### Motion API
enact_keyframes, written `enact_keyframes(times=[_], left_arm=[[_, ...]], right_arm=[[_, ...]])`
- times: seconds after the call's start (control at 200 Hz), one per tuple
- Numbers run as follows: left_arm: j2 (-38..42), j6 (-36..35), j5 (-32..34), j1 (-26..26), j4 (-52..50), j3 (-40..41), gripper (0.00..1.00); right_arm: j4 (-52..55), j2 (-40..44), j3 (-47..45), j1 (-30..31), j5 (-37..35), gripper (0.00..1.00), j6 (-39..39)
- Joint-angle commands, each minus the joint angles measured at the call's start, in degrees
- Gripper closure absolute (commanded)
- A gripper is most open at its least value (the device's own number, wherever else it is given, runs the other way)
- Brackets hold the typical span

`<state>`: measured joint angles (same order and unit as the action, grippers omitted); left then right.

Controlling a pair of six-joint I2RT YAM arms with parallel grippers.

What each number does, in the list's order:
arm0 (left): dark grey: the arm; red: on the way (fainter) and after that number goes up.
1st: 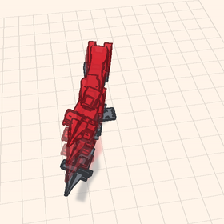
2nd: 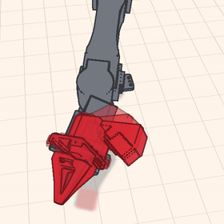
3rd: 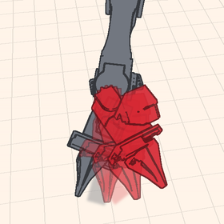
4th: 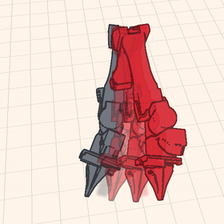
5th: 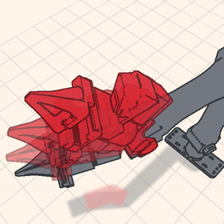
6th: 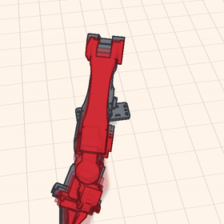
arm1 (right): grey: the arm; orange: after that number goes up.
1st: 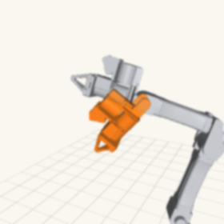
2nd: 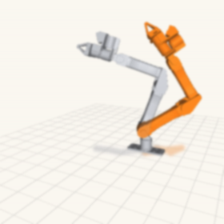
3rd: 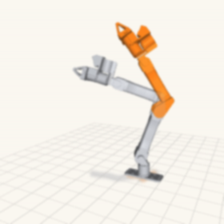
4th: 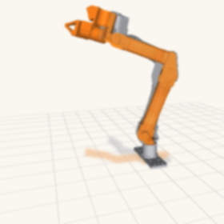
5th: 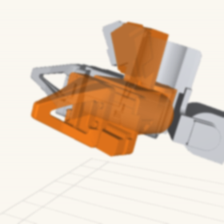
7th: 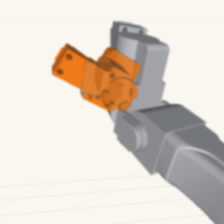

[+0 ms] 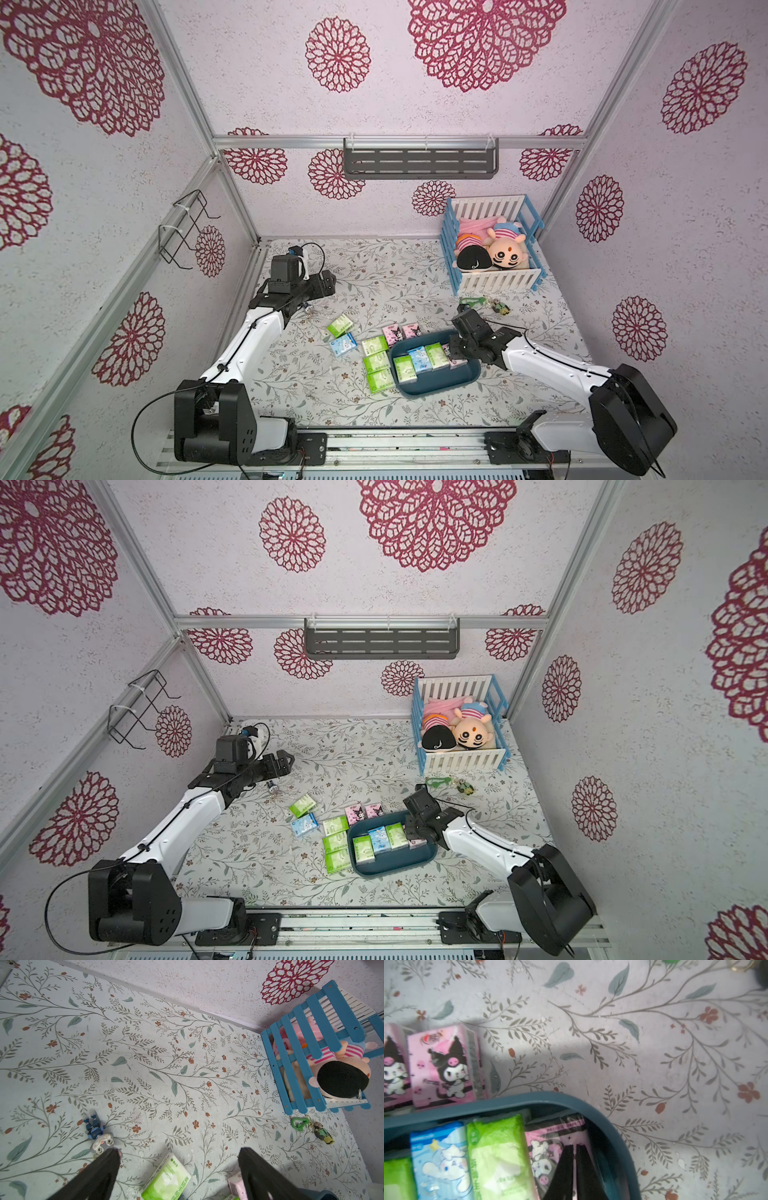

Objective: Put the pocket tissues into the storage box
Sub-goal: Adjust the pocket tissues in the storage box.

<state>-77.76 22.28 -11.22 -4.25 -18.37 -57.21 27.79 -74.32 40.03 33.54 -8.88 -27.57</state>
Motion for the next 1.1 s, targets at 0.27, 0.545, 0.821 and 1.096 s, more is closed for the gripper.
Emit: enact_keyframes(times=[0.27,0.545,0.821,1.096], left_arm=[[-0.9,0.0,-0.6,-0.3,0.7,-0.6,0.03],[-1.0,0.4,-0.8,-0.3,1.5,-0.4,0.03],[-1.1,0.1,-0.7,-0.3,1.3,-0.6,0.03],[-1.1,0.0,-0.5,-0.3,1.0,-0.6,0.03]], right_arm=[[11.4,7.8,1.8,-0.2,8.5,1.0,-1.3],[6.2,9.6,-4.3,-0.1,14.3,1.0,-7.3],[3.8,3.6,-5.3,-0.1,11.6,1.0,-7.6],[0.9,2.2,-4.2,0.0,7.0,1.0,-8.5]])
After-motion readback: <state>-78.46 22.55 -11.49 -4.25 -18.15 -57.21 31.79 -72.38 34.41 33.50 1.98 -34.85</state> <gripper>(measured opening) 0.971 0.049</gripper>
